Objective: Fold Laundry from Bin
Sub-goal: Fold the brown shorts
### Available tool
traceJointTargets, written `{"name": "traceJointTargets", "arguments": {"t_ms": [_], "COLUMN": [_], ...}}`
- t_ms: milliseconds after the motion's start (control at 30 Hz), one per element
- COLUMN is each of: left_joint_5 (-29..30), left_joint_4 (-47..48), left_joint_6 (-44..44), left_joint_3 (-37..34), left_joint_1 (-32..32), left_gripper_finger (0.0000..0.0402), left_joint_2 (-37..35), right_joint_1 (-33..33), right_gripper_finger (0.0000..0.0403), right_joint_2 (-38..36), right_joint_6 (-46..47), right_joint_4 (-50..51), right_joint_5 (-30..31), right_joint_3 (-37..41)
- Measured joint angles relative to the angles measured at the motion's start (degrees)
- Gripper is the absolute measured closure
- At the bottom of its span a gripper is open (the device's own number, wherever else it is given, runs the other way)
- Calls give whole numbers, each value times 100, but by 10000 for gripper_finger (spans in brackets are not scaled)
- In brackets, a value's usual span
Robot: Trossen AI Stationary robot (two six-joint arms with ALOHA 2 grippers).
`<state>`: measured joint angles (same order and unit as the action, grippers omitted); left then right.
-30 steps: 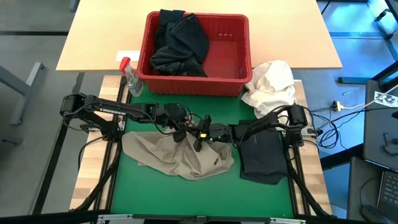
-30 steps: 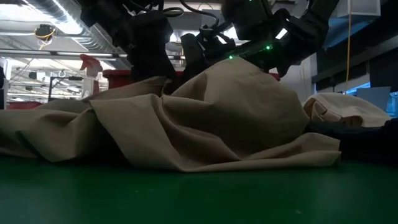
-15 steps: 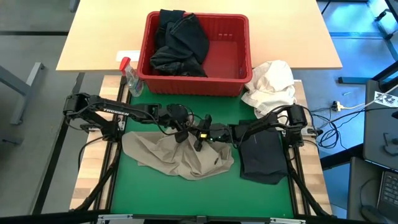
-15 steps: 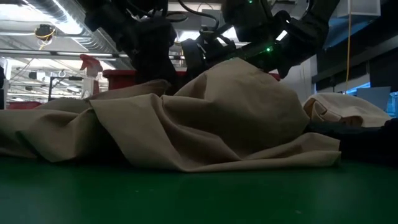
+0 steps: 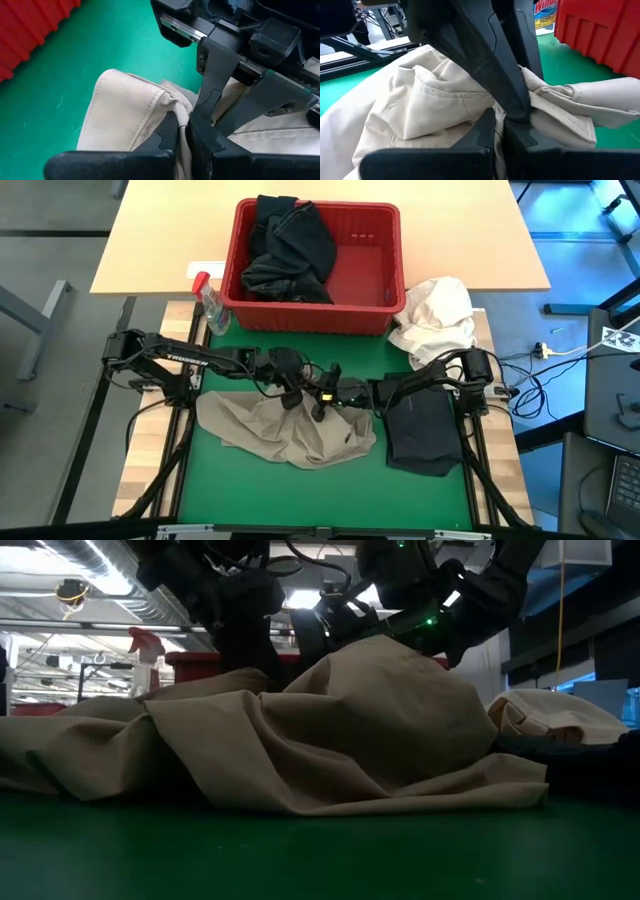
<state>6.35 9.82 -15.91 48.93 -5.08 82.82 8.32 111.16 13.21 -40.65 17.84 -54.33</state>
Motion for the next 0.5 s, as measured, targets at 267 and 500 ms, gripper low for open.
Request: {"name": "traceJointTargets", "arguments": {"t_ms": [267,500], "left_joint_5": [433,974], "left_joint_4": [1016,1328], "left_joint_6": [582,1069], "left_joint_3": [733,1215], "left_joint_1": [288,643], "left_gripper_finger": [390,401], "left_joint_2": [-618,-1061], "right_joint_1": [-10,-35], "right_gripper_finger": [381,335], "right_joint_2": [-1352,-2474], "right_joint_6": [-327,-319], "right_joint_4": [1479,2321], "right_joint_5": [-401,-1117], "right_joint_3": [-50,-34]}}
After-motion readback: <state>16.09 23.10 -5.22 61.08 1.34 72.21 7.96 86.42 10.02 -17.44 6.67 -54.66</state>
